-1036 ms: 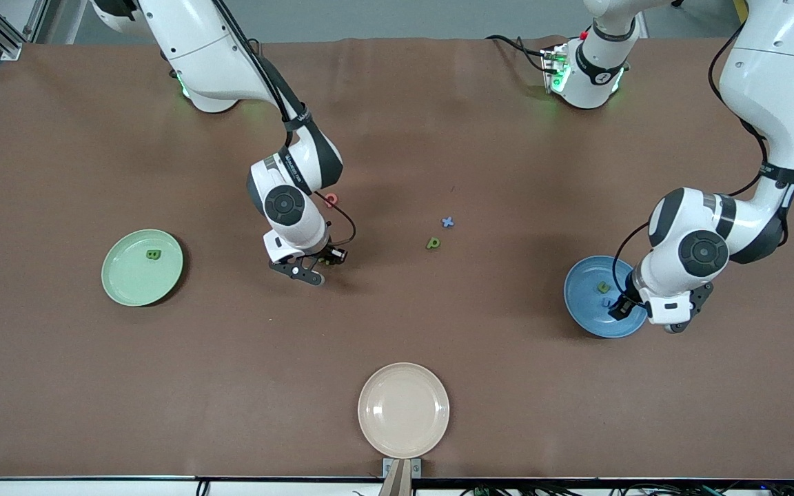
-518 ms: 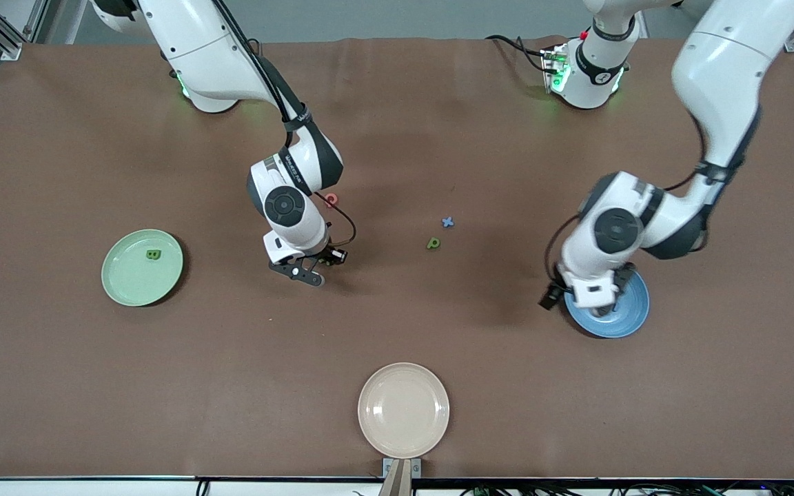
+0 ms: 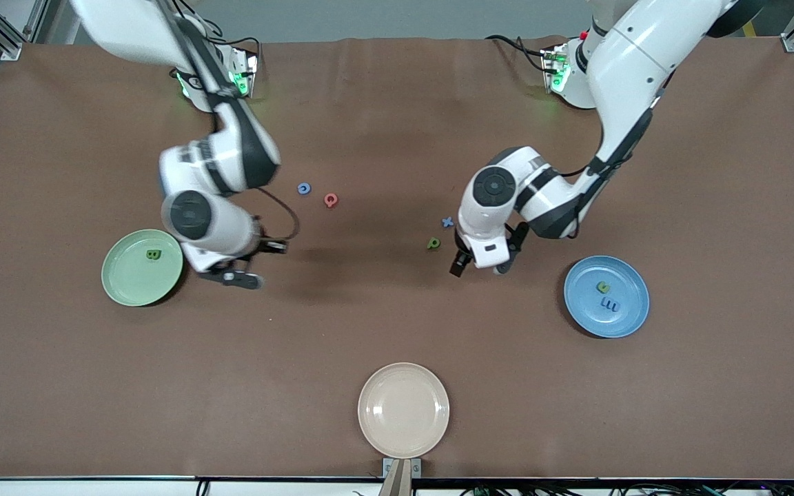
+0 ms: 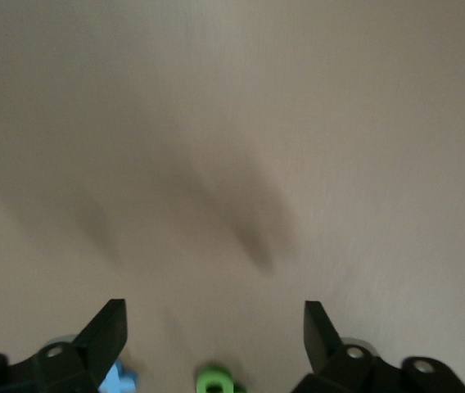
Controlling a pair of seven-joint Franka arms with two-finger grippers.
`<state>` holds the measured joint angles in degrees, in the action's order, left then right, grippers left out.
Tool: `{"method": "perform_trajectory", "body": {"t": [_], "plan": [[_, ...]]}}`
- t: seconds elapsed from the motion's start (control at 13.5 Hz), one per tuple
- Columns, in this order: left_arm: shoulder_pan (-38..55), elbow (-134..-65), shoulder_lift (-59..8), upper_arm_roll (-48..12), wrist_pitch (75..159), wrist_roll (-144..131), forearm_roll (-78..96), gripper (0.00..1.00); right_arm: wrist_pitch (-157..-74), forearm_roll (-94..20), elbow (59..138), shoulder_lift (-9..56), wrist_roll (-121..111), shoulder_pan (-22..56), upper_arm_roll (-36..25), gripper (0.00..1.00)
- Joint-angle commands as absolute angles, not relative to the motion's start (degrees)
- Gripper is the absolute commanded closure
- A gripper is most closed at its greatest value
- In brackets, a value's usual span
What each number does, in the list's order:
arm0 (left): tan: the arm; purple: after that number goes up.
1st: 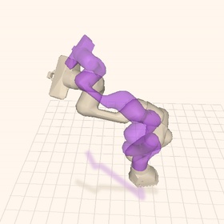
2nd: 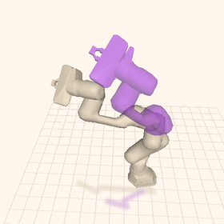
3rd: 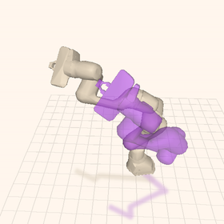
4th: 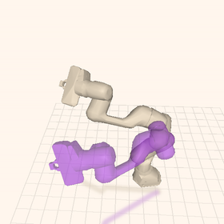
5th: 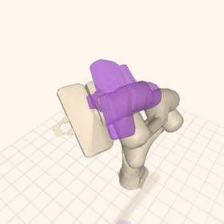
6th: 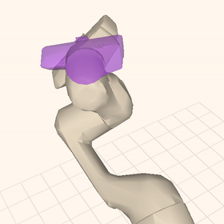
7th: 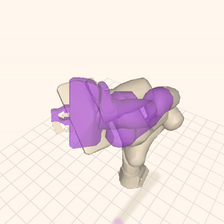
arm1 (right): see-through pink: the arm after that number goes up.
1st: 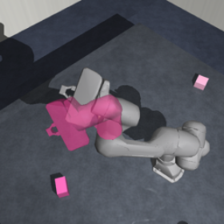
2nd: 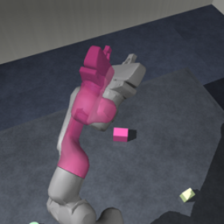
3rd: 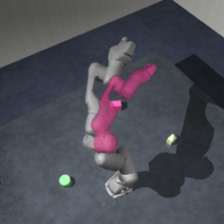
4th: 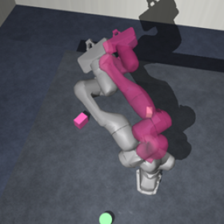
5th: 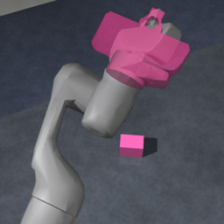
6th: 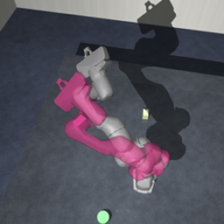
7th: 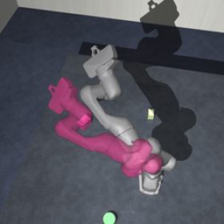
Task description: Sort upper and lower case letters into plates
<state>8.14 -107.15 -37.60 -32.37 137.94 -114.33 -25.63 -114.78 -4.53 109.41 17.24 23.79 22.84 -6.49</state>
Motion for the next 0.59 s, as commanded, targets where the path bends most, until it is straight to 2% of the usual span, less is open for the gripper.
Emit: {"method": "perform_trajectory", "body": {"t": [0.0,0.15,0.22,0.52], "plan": [[10.5,-106.4,-39.4,-31.8,141.1,-116.2,-26.5,0.11,-116.5,1.8,118.6,9.7,16.8,15.8,-5.3,0.87],[12.5,-106.1,-40.2,-31.7,141.8,-116.4,-28.1,0.19,-116.5,1.8,119.6,9.1,5.0,8.5,-5.2,0.87],[12.7,-105.7,-40.5,-31.7,141.8,-116.8,-29.0,0.20,-117.8,1.8,119.9,9.5,-0.1,4.9,-5.2,0.87],[13.5,-105.6,-42.3,-31.7,141.9,-117.1,-30.6,0.28,-128.0,1.8,122.8,12.2,-10.7,-2.1,-5.2,0.85]]}}
